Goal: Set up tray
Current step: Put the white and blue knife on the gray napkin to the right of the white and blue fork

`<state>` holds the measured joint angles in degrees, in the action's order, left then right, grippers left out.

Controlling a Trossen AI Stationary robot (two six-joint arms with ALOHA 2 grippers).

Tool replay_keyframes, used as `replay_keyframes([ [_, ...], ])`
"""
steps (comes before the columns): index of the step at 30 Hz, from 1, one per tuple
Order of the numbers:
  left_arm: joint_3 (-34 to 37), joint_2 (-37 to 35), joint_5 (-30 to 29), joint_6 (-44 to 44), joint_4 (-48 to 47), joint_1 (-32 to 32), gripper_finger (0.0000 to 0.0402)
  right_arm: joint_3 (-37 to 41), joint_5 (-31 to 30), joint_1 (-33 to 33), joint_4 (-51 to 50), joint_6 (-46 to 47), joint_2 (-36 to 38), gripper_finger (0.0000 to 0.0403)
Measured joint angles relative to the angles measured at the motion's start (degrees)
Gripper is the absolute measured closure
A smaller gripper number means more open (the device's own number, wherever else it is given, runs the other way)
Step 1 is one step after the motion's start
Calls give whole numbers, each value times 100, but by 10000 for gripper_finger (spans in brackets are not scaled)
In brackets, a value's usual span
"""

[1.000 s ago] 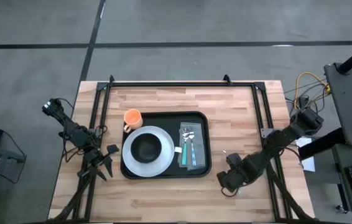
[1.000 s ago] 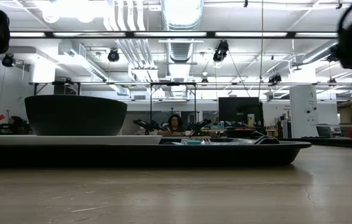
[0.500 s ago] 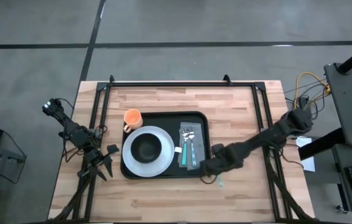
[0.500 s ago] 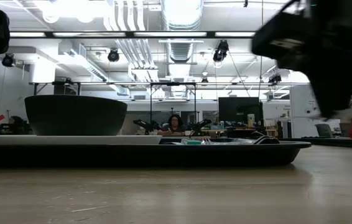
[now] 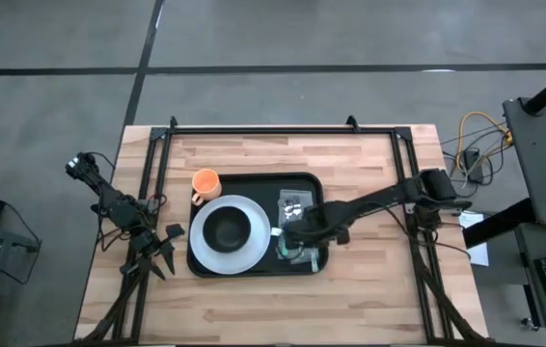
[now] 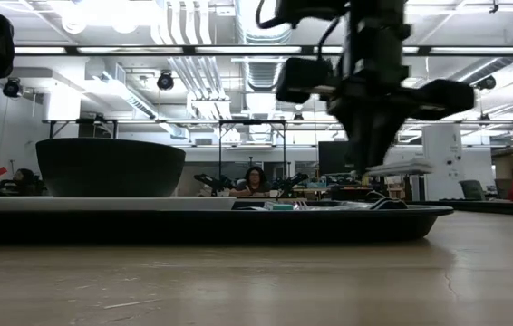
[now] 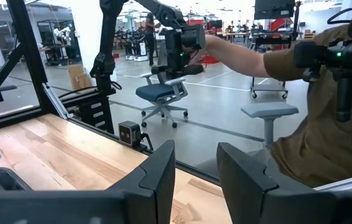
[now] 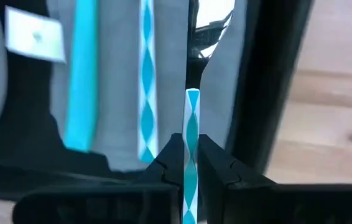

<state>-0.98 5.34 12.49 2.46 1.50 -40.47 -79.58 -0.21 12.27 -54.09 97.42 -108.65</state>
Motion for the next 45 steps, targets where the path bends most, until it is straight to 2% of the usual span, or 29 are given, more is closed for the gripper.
replay_keyframes([
  [12,1,33,0,0,0,-1,301,-312,4,-523,-130,-509,-577,390],
  [19,1,33,0,0,0,0,301,-331,-293,-697,-144,-698,-560,390],
  [35,1,33,0,0,0,-2,301,-324,-232,-785,-118,-716,-703,390],
  [45,-2,33,0,0,0,0,301,-317,-234,-798,-107,-757,-703,336],
])
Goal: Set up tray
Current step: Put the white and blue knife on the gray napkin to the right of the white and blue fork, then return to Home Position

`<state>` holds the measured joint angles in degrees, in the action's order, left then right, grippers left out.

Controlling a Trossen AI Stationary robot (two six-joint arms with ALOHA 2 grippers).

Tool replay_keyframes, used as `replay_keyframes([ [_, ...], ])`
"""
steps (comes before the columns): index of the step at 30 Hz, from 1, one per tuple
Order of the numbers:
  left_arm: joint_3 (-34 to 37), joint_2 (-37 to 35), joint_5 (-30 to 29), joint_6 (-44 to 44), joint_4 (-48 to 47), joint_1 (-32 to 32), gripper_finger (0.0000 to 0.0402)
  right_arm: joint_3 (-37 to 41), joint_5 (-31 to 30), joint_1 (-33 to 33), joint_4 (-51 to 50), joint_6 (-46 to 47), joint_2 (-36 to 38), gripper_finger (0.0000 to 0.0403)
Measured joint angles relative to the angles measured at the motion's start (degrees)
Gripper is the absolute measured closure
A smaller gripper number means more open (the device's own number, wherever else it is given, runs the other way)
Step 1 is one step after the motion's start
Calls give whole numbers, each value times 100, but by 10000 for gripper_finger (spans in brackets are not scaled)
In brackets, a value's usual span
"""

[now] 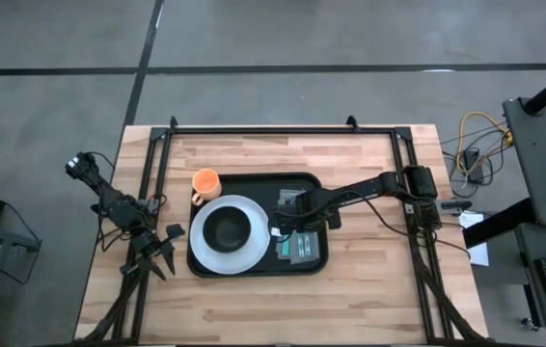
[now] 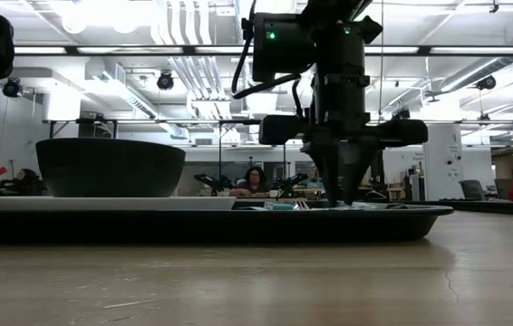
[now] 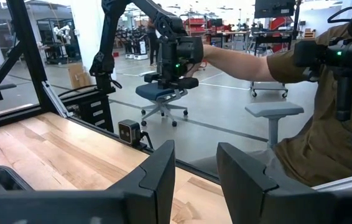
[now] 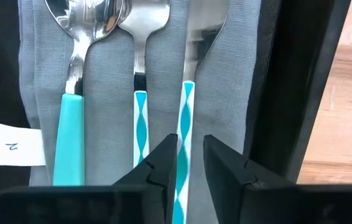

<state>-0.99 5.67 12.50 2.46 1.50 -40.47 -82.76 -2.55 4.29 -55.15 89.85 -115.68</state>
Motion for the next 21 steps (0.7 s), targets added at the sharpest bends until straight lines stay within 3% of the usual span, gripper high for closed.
replay_keyframes([
  [8,2,0,0,0,0,-1,301,2,-2,0,4,-91,-2,318],
  [21,2,0,0,0,0,0,301,-347,104,-4,80,-248,40,335],
])
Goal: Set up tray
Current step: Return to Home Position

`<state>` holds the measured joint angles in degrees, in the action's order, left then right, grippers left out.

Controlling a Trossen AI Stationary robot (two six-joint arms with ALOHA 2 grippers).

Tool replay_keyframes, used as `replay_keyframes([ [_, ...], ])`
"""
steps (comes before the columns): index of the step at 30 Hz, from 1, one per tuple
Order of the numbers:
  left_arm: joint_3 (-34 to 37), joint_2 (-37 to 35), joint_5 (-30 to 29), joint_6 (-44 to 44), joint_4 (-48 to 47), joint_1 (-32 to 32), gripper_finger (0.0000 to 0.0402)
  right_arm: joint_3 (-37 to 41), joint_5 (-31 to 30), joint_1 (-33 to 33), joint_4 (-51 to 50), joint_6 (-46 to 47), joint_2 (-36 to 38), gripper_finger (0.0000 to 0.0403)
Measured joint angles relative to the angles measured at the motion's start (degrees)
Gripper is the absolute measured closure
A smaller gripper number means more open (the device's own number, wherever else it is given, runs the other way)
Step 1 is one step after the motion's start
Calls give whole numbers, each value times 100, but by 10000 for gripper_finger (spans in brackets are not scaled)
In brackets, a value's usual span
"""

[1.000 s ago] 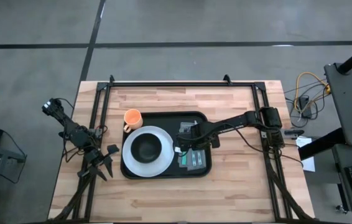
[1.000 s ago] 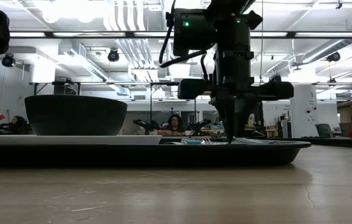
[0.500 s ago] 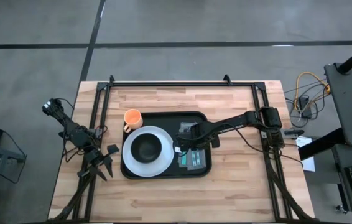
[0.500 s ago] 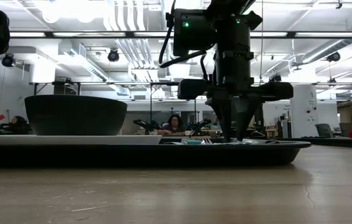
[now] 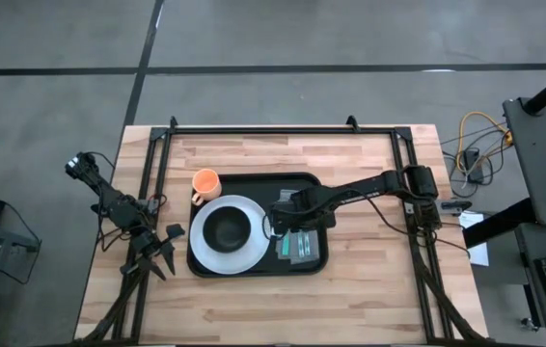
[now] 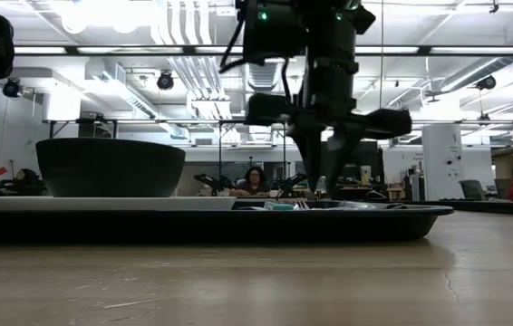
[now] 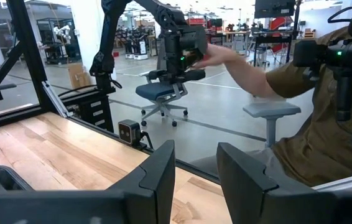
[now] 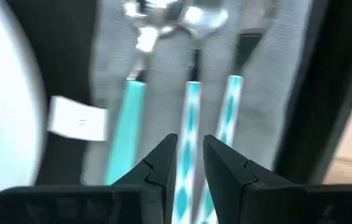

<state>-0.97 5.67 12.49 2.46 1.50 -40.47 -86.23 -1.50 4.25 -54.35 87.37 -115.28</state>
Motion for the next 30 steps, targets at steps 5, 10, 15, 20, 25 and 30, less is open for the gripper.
replay_keyframes([
  [5,-2,0,0,0,0,-2,301,-130,-17,0,262,-104,0,329],
  [10,0,-1,0,0,0,-1,301,-152,-945,-5,602,-1283,0,321],
  [15,-2,0,0,0,0,0,301,-152,-1876,11,1455,-2645,0,316],
  [20,0,-1,0,0,0,0,301,-152,-2244,137,2596,-4182,4,322],
  [25,-1,0,0,0,0,-1,301,-152,-2232,149,3069,-5230,94,332],
  [30,0,-2,1,0,2,-1,301,-86,-2205,192,3058,-5691,266,333],
])
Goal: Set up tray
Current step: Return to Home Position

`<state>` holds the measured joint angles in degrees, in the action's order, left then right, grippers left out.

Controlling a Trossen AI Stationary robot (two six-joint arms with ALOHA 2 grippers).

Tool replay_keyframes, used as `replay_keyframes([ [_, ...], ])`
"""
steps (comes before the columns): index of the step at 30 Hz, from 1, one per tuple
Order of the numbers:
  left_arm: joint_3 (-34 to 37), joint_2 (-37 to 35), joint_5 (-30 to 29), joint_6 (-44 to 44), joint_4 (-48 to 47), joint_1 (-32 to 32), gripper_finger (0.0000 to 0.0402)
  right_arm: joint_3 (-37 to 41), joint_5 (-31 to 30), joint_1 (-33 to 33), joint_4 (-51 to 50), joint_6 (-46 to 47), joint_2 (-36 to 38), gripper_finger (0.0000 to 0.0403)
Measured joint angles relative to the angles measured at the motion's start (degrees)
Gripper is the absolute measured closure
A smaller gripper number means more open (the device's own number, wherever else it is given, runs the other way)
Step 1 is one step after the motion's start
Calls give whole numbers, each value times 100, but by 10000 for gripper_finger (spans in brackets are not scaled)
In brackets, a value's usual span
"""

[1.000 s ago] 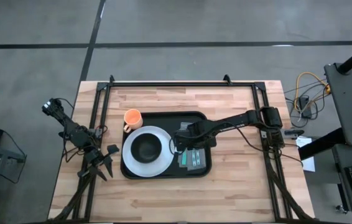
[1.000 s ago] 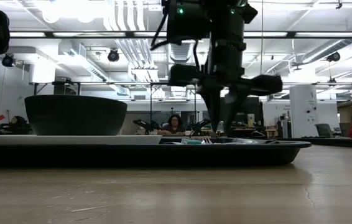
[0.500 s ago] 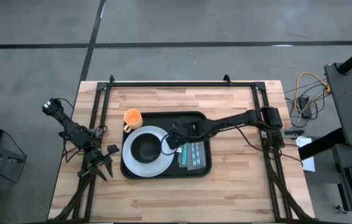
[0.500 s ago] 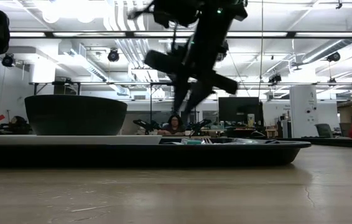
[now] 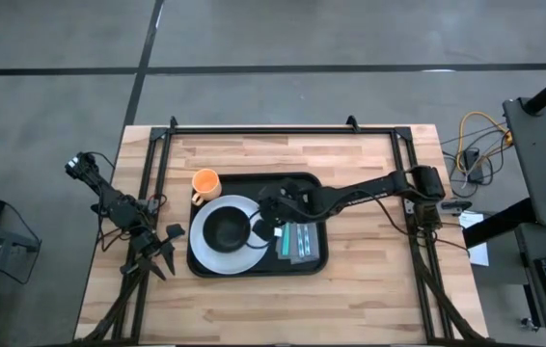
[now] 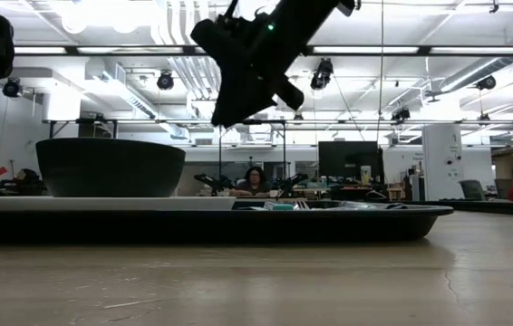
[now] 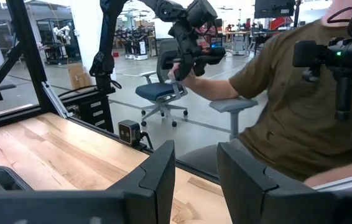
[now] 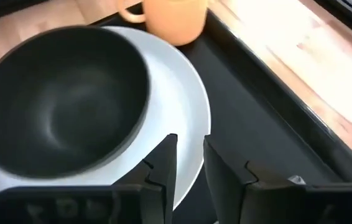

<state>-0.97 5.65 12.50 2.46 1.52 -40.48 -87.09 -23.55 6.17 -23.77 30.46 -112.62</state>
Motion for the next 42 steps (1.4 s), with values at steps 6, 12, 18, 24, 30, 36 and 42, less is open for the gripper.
replay_keyframes([
  [6,0,31,0,0,-1,0,301,165,21,182,8,-652,149,323],
  [12,0,40,-1,0,-2,-1,301,644,20,325,52,-865,466,317],
  [18,0,70,-1,0,-2,0,301,1509,22,430,517,-1077,964,324],
  [24,0,81,0,0,-1,0,301,2644,702,447,1694,-1292,1703,334],
  [30,0,107,-1,0,-2,0,301,3595,1062,449,2360,-1373,2565,329],
  [36,-2,164,-1,0,-2,-1,301,4399,1059,494,2710,-1358,3283,320],
  [42,0,184,-1,0,-2,-1,301,5151,1055,675,3091,-1418,4003,317],
])
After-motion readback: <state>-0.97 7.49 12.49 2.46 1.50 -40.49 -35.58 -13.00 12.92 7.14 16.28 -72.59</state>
